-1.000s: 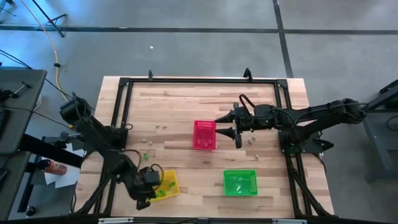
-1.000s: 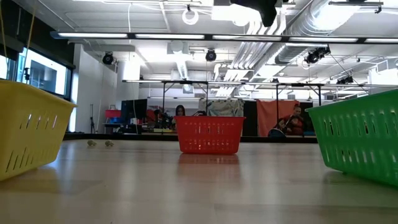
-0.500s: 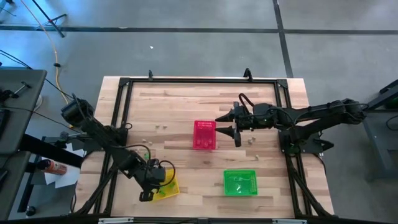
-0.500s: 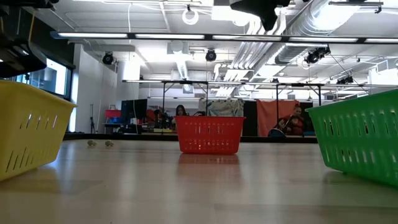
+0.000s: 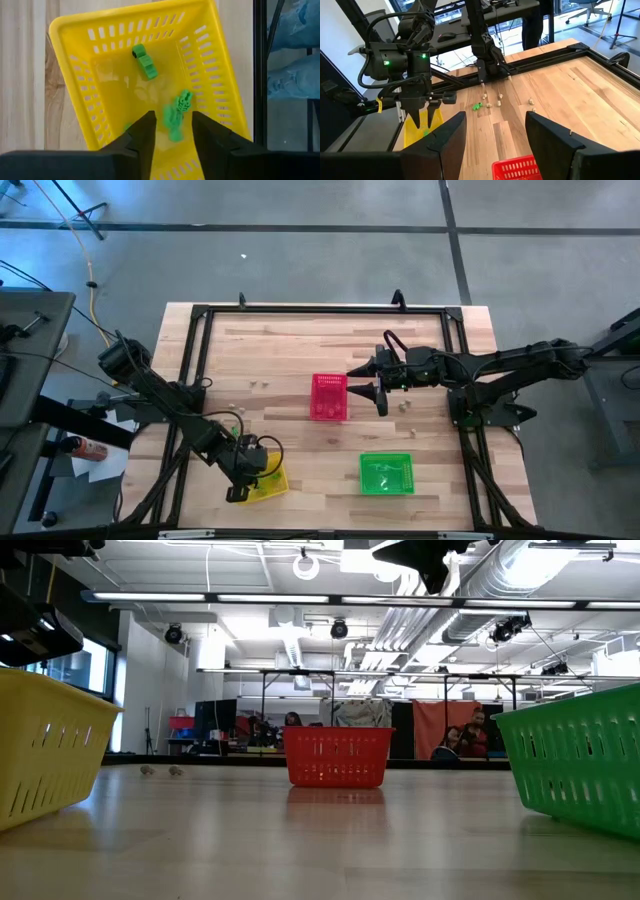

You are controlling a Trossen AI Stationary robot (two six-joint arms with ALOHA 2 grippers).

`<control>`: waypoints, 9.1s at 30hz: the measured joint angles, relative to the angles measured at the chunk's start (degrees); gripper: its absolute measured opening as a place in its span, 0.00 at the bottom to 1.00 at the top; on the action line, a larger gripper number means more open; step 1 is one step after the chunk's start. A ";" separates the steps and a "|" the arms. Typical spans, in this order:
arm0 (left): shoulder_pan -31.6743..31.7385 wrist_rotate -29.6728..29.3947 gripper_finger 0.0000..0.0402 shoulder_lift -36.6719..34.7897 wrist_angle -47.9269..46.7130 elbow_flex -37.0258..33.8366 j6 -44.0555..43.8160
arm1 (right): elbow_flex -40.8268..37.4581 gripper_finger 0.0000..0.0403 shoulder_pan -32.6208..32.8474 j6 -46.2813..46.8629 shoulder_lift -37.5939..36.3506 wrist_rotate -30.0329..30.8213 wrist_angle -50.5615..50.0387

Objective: Sort Halloween decoration
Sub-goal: Put the green skeleton toy into the yellow bin

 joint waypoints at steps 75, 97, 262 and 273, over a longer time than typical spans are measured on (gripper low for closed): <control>16.56 2.68 0.45 -20.65 -26.94 -1.07 29.11 | 0.02 0.49 0.09 -10.51 -0.02 3.84 7.64; 11.61 -1.42 0.45 -3.97 -23.23 -6.76 39.80 | 0.02 0.49 0.11 -8.50 -0.02 5.86 6.46; 29.12 -10.03 0.01 -15.19 25.14 -4.08 24.97 | 0.00 0.49 0.09 -3.52 0.02 5.88 3.63; 40.30 -7.09 0.01 -15.21 44.00 0.22 30.76 | -0.01 0.49 0.11 -8.70 0.02 5.33 8.99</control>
